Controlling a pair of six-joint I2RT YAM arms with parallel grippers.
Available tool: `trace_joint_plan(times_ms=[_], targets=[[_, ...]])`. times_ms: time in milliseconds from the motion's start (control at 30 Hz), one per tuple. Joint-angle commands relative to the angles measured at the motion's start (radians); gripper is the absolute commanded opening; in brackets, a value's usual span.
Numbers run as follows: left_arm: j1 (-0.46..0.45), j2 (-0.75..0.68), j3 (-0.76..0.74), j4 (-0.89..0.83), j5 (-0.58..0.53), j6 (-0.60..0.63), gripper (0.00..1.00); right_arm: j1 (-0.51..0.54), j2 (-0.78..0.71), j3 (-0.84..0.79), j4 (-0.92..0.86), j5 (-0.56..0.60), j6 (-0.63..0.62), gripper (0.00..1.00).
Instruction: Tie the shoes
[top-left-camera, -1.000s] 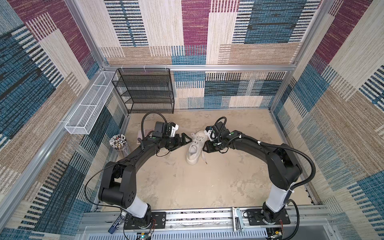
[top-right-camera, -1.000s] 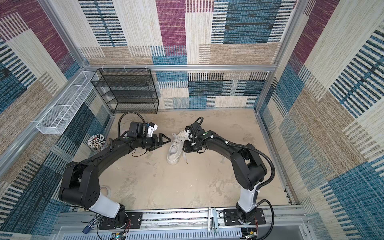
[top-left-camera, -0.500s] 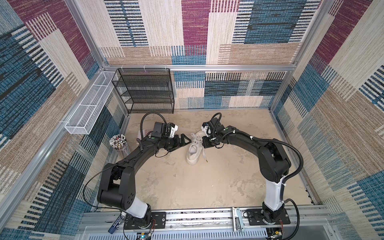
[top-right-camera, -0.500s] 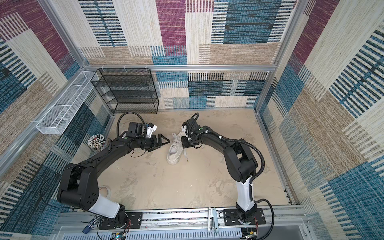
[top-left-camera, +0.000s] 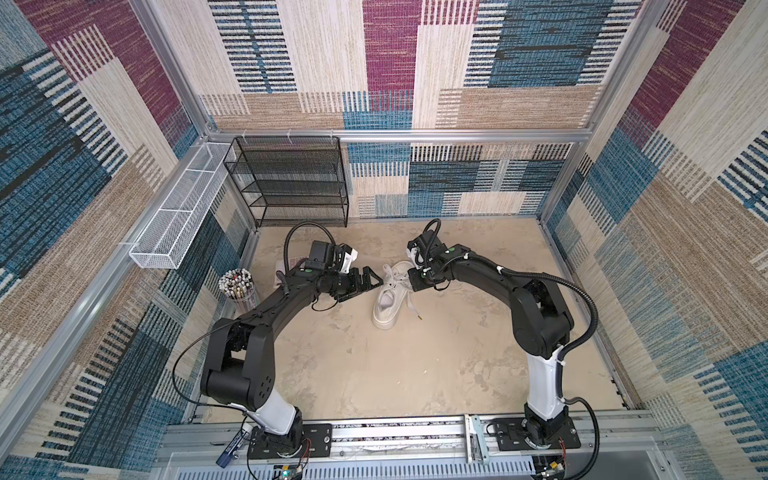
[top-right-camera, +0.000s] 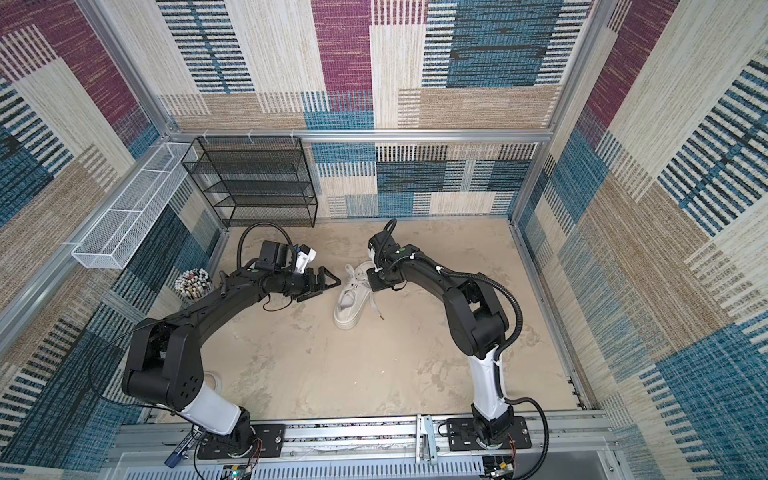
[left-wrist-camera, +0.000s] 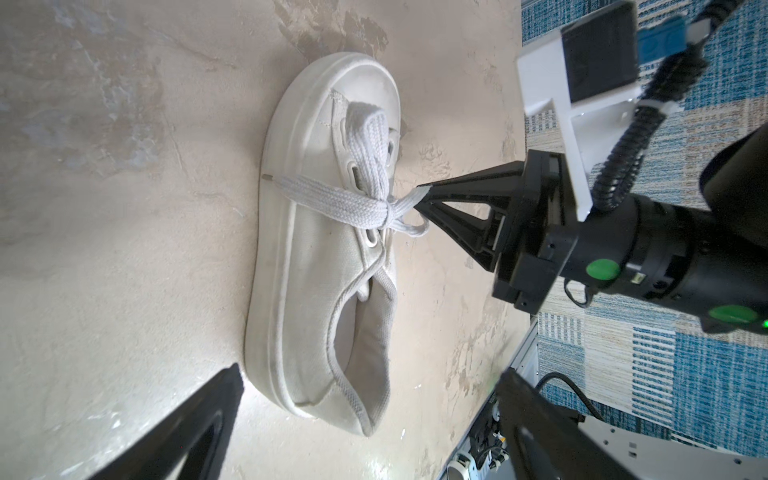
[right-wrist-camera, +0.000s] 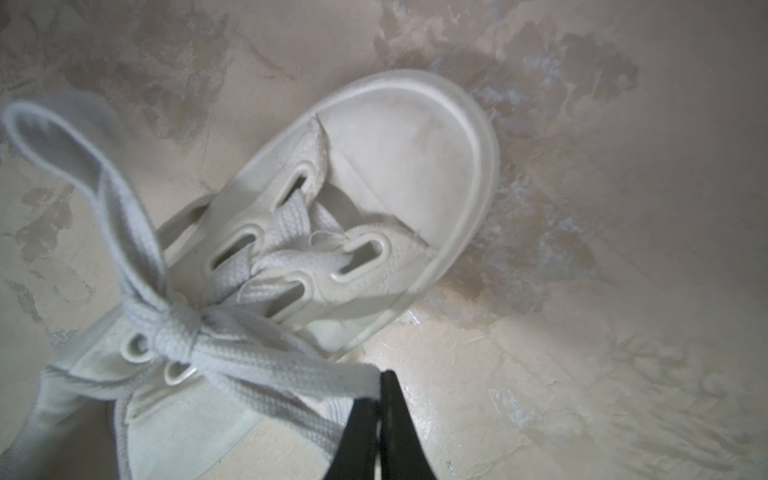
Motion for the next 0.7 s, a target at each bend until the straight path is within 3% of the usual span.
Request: trace_joint_plan(times_ms=[0,167,400,567,667], targets=[[0.001,0.002,0.009,-0.001,0.001,0.024,0.99,-0.007,0.015,0.010,0.031,0.018,-0.015,0.07],[0.007,0.028,0.032,0.018,0.016,0.027,0.99,-0.026,0.054,0.074,0.042,0.007,-0.039,0.03],[0.007,0.225,0.284,-0.064,0.078,0.093,0.99,-0.028,0.034,0.035,0.078,-0.099,-0.024,0.02],[-0.005,0.301,0.361,-0.075,0.091,0.128,0.99,-0.028,0.023,0.019,0.081,-0.113,-0.007,0.02],[-0.009,0.326,0.386,-0.093,0.109,0.142,0.90,-0.028,0.017,0.019,0.080,-0.116,-0.006,0.02]])
